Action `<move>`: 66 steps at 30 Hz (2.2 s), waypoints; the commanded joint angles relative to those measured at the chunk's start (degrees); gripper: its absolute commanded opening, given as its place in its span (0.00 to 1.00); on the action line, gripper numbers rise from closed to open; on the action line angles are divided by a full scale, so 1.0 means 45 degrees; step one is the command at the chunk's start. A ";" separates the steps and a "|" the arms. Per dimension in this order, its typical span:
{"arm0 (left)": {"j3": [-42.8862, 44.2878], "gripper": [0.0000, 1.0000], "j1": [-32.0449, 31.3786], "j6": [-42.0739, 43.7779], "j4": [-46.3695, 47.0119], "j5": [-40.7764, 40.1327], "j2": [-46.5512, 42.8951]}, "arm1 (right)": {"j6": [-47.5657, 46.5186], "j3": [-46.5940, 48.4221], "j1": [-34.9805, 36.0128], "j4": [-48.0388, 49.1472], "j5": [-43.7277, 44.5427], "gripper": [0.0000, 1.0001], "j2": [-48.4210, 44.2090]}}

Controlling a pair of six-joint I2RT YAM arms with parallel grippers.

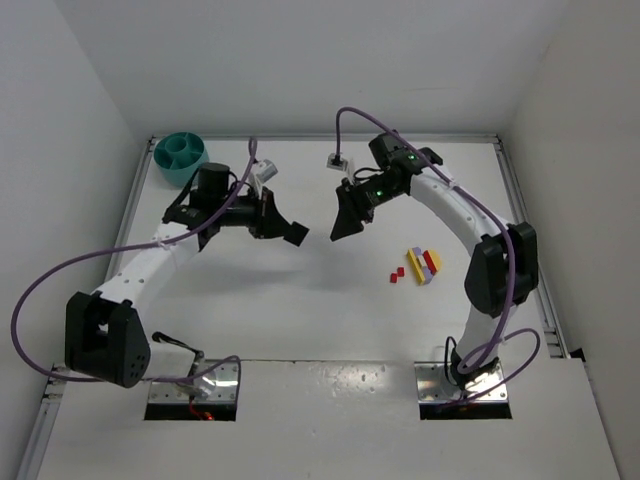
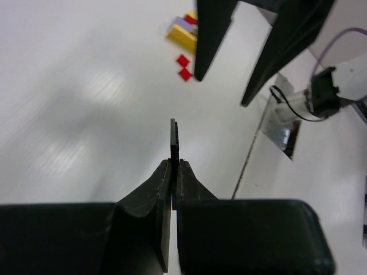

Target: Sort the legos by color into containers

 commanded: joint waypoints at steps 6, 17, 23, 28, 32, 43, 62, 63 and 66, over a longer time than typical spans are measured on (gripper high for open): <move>0.1958 0.00 0.2422 0.1194 -0.1933 -0.3868 0.0114 | 0.2060 -0.1227 -0.0560 0.2429 0.3252 0.49 -0.1500; 0.7658 0.00 0.5588 0.1356 -0.3694 -0.8691 0.4469 | 0.2061 -0.1227 -0.0794 0.2430 0.3389 0.49 -0.1363; 0.9048 0.00 0.5843 0.0106 -0.3127 -0.9984 0.6032 | 0.2061 -0.1227 -0.0794 0.2430 0.3389 0.49 -0.1246; 1.0727 0.00 0.5843 -0.0580 -0.3126 -1.0357 0.7204 | 0.2061 -0.1344 -0.0794 0.2430 0.3506 0.49 -0.1128; 1.1685 0.00 0.5843 -0.1030 -0.3126 -1.0220 0.8005 | 0.2061 -0.1344 -0.0794 0.2430 0.3623 0.49 -0.1128; 1.2976 0.00 0.5843 -0.2202 -0.2248 -1.0923 0.9334 | 0.2061 -0.1344 -0.0794 0.2430 0.3623 0.49 -0.0621; 1.4771 0.00 0.5199 -0.3139 -0.2013 -1.3070 1.0995 | 0.2061 -0.1871 -0.0794 0.2547 0.3760 0.49 -0.0485; 1.4772 0.00 0.5198 -0.3139 -0.2013 -1.3226 1.0995 | 0.2061 -0.1871 -0.0794 0.2547 0.3760 0.49 -0.0484; 1.5103 0.01 0.5198 -0.3491 -0.2013 -1.3966 1.1269 | 0.2061 -0.1754 -0.0794 0.2547 0.3760 0.49 -0.0367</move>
